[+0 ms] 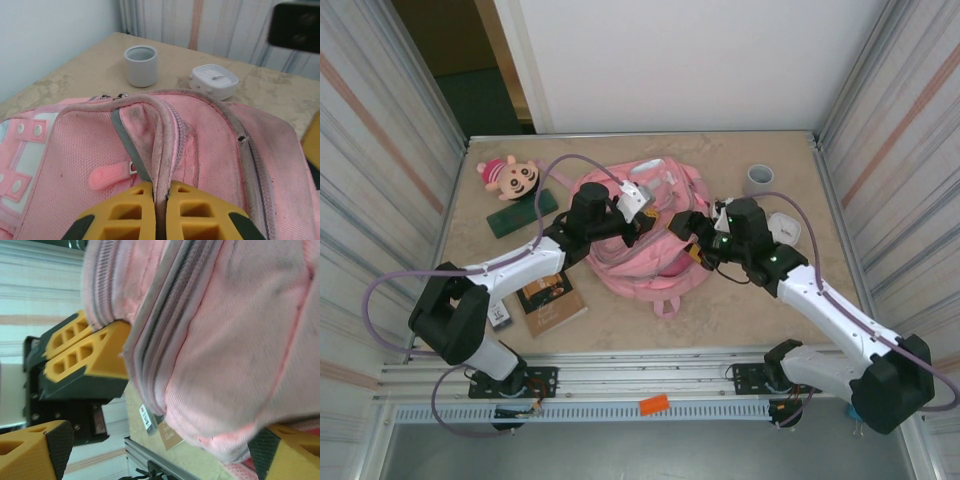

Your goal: Pack books, pencil case, and school supplies into a backpack

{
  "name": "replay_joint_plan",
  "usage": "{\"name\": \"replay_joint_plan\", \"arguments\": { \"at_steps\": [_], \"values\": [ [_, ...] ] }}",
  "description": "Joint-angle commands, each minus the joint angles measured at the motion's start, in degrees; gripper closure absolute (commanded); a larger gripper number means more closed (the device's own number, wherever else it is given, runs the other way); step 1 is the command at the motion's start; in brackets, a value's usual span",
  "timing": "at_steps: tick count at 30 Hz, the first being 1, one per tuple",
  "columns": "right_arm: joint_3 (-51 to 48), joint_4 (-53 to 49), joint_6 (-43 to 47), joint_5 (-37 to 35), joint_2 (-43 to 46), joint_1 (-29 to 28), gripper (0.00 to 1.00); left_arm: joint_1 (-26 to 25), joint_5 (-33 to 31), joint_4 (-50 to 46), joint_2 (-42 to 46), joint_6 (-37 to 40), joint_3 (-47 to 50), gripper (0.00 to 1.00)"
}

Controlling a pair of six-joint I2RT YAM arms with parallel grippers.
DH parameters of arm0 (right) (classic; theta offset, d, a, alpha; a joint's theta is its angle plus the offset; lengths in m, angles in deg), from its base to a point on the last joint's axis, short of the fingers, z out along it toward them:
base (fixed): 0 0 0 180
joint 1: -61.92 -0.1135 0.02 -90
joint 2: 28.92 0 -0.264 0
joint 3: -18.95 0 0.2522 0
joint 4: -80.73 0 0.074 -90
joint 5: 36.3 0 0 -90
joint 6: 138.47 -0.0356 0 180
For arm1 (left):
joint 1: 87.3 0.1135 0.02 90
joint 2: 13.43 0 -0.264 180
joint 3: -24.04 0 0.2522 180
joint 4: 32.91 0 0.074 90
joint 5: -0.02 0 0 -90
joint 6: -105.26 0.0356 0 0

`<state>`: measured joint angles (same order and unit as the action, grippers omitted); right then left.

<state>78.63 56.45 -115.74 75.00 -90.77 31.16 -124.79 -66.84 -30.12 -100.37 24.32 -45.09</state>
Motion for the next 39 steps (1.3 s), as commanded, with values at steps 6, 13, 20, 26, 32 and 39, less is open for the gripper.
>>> {"name": "replay_joint_plan", "arguments": {
  "at_steps": [6,13,20,26,32,39],
  "values": [
    [0.44,-2.65,-2.91,-5.72,-1.67,-0.38,0.07,-0.03,5.31,5.89,4.9,2.67,-1.67,1.0],
    [-5.57,7.29,-0.34,-6.91,3.03,-0.48,0.04,0.69,9.93,3.69,5.44,5.11,-2.54,1.0],
    [-7.75,10.26,2.44,-7.7,4.8,-1.59,0.0,0.67,14.32,-1.25,5.97,4.27,-4.91,1.0],
    [-11.38,15.87,1.87,-11.74,6.95,-5.51,0.0,0.69,15.05,-3.14,7.96,5.02,-3.2,1.0],
    [-11.75,20.24,3.1,-14.67,8.5,-9.49,0.08,0.68,13.91,-5.98,9.41,4.26,-2.62,1.0],
    [-12.31,20.59,4.24,-20.87,10.56,-11.59,0.51,0.6,9.16,-10.19,6.94,1.98,-5.83,0.99]
  ]
}}
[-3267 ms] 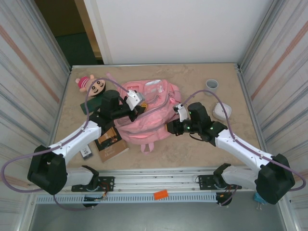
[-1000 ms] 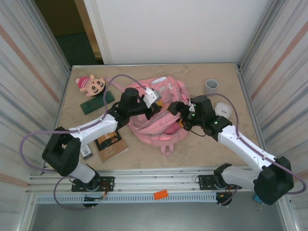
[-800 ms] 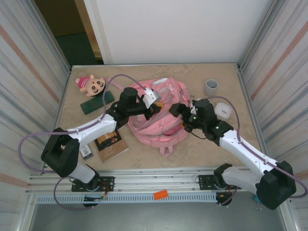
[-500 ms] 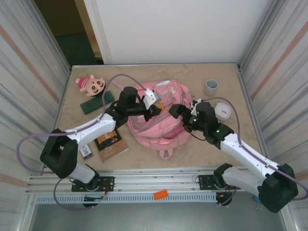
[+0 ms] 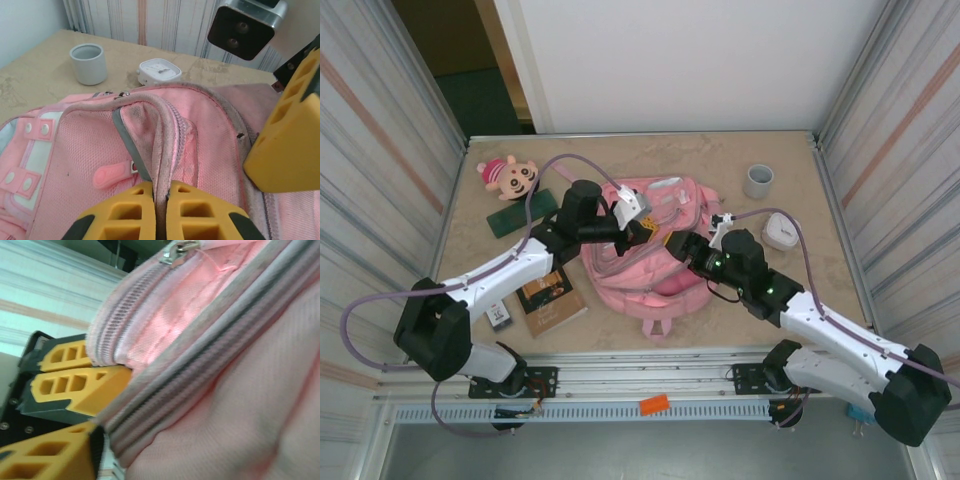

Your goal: Pack books, pencil case, and school supplies into a backpack

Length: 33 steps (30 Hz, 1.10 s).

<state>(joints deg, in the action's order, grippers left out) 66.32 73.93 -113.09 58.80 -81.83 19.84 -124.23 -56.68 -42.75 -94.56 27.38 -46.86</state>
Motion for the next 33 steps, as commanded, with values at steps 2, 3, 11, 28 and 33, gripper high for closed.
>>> {"name": "replay_joint_plan", "arguments": {
  "at_steps": [2,3,11,28,33],
  "values": [
    [0.38,4.35,3.13,-5.58,1.2,-0.14,0.62,0.03,-2.39,1.67,0.24,-1.37,-5.26,0.96],
    [0.74,4.77,3.8,-6.27,0.66,-0.11,0.66,0.09,-3.21,1.44,0.08,-1.64,-5.66,0.94],
    [8.51,7.88,6.96,-2.85,-9.36,3.08,0.92,0.1,-16.28,-9.51,0.83,-8.56,-10.23,0.61],
    [7.75,22.22,9.1,-0.24,-21.85,-6.19,0.95,-0.82,-20.29,-26.99,21.09,-22.05,3.58,0.54],
    [7.87,22.26,10.11,-0.07,-21.51,-7.1,0.95,-5.46,-21.19,-23.99,26.61,-24.73,12.35,0.56]
  ]
}}
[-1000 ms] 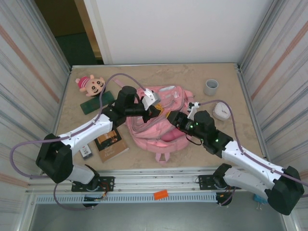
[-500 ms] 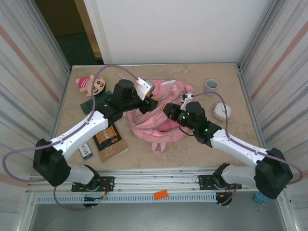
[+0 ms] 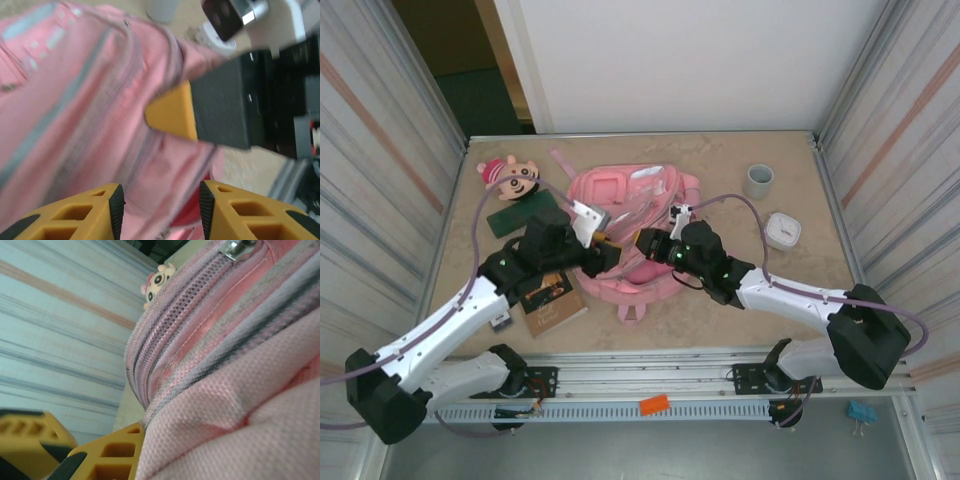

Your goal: Pack books, pencil case, and school supplies into a backpack

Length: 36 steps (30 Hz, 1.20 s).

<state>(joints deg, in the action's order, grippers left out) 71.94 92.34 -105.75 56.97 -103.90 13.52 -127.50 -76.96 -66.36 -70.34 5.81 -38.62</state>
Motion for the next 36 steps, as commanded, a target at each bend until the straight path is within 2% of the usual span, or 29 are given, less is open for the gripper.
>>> {"name": "replay_joint_plan", "arguments": {
  "at_steps": [1,6,13,19,27,31,36],
  "values": [
    [2.1,4.2,3.14,1.68,0.79,-0.82,0.95,-2.81,-1.14,0.1,2.75,-3.88,5.38,0.56],
    [2.57,3.4,5.21,0.28,2.32,-0.84,0.95,-5.99,-4.14,-0.09,2.64,-5.37,8.56,0.57],
    [2.79,5.24,4.42,1.8,2.34,-0.82,0.94,-6.19,-10.11,-1.41,1.59,-6.76,10.46,0.58],
    [3.27,5.57,4.39,1.74,2.03,-1.34,0.93,-6.75,-6.72,2.59,-0.03,-7.77,12.24,0.58],
    [3.27,5.56,4.42,1.13,1.84,-1.43,0.93,-10.37,-8.06,3.42,-3.06,-6.29,11.44,0.57],
    [3.09,5.57,4.28,0.87,1.98,-1.64,0.93,-11.28,-12.7,1.38,-3.76,-6.61,11.52,0.59],
    [3.24,5.57,4.36,0.95,2.16,-1.99,0.94,-11.39,-15.23,1.93,-3.01,-7.49,12.57,0.66]
  ]
}}
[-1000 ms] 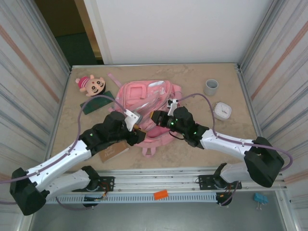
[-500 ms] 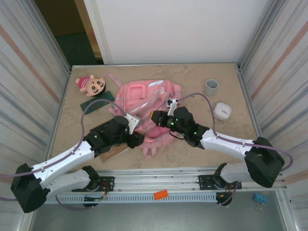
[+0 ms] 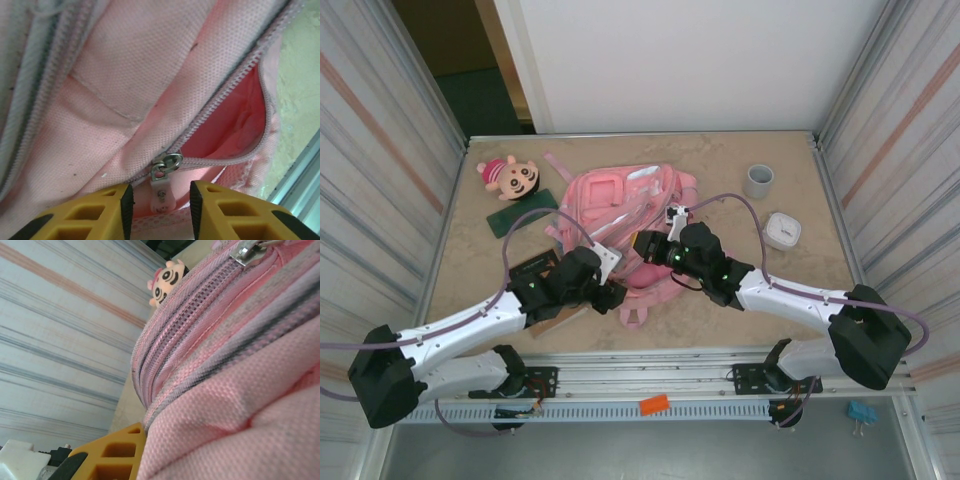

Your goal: Pack books, pencil case, and school supplies into a backpack

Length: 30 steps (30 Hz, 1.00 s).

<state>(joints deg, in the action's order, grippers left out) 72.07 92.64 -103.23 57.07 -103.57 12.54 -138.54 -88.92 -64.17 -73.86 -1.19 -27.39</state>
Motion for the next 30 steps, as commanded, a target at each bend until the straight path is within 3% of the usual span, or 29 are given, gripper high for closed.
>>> {"name": "replay_joint_plan", "arguments": {
  "at_steps": [1,4,12,21,30],
  "values": [
    [3.1,5.26,1.89,0.98,1.78,-1.01,0.94,-0.35,-3.39,0.25,0.78,-0.63,1.62,0.68],
    [3.1,5.22,1.92,1.11,1.74,-1.2,0.94,-0.4,-3.65,2.26,1.53,-1.47,2.6,0.71],
    [3.58,4.26,2.72,0.76,2.05,-2.1,0.94,-0.35,-1.7,5.6,-0.53,-3.06,3.0,0.66],
    [4.27,-0.51,5.29,-1.26,2.08,-2.15,0.95,-0.32,0.43,3.87,1.56,-5.75,0.02,0.95],
    [5.54,-1.3,10.14,3.78,0.31,-1.54,0.95,3.76,14.6,4.4,1.0,-11.97,-1.11,0.99]
  ]
}}
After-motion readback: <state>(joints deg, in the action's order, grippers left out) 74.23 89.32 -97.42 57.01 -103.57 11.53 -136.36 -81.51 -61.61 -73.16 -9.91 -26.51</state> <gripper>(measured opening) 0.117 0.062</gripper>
